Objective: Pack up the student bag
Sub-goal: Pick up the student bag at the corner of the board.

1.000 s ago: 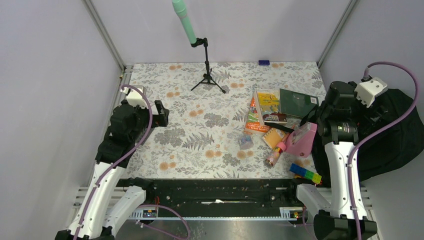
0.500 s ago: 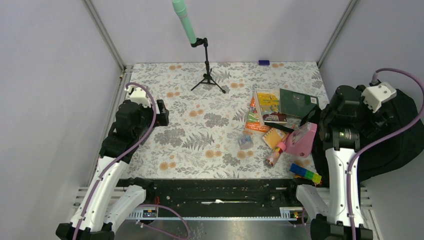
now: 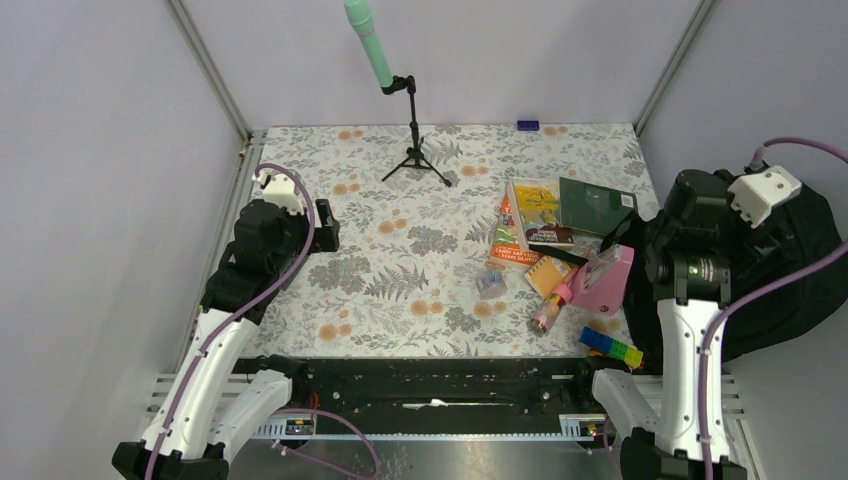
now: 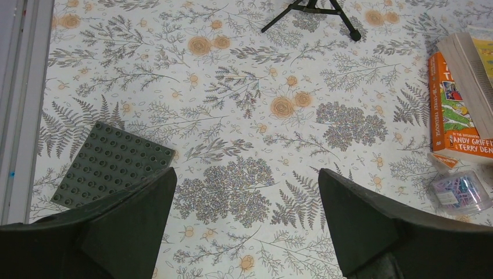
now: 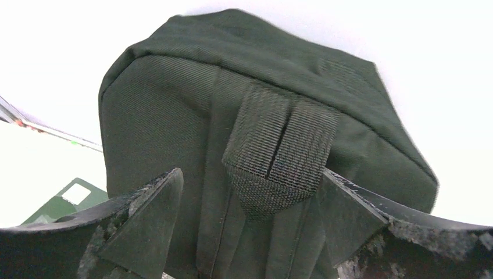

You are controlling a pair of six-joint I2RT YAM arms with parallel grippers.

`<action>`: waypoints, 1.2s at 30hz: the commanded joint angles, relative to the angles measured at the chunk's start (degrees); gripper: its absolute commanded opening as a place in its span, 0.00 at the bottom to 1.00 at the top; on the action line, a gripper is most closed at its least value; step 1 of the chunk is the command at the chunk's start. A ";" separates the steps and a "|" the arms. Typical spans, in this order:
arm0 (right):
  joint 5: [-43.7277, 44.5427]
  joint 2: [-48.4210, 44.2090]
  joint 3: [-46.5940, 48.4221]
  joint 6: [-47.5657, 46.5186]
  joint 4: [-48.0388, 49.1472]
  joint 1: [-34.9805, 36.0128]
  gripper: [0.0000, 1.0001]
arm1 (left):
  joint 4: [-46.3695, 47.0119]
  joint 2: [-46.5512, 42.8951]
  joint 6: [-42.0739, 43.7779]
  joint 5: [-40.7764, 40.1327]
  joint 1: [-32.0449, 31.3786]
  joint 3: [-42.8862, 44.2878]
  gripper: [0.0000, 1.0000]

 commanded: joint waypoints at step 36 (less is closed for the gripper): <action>-41.64 10.19 35.47 -12.31 8.61 -0.16 0.00 | 2.68 -0.01 0.37 -2.28 -0.07 -0.99 0.99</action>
